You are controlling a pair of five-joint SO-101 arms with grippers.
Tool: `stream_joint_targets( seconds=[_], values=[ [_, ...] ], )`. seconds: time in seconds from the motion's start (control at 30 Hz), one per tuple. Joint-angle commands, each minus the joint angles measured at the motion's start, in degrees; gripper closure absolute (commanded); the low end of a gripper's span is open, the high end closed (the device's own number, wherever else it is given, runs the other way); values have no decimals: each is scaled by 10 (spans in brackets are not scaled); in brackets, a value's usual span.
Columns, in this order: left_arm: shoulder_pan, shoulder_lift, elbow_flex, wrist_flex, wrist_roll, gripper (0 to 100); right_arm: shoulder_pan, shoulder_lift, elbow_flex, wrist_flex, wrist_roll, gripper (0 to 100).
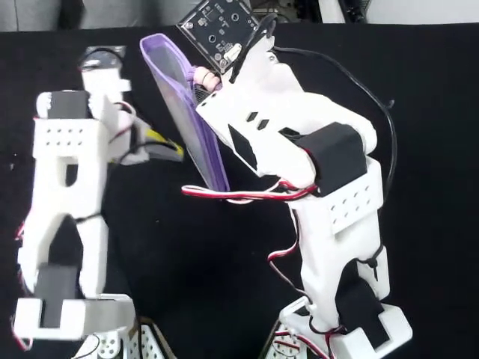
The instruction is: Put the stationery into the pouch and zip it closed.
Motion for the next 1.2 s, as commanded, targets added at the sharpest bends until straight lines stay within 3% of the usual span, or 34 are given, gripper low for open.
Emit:
stream_joint_targets(
  seconds=[0.0,0.23,0.43,0.57,0.73,1.0,1.17],
  values=[
    [44,-85,-3,21,-3,548,-2,-27,-29,-4,-3,988],
    [130,-207,149,-91,-2,548,4,-29,-28,6,-4,988],
    [155,-330,341,-297,4,548,1,-34,-28,5,-4,988],
    [172,-416,439,-413,62,548,1,-34,-28,4,-3,988],
    [174,-457,529,-551,113,548,0,-34,-28,4,-4,988],
    [167,-458,611,-718,113,548,0,-34,-29,4,-4,988],
    [136,-464,642,-741,109,547,0,-40,-28,5,-2,988]
  ],
)
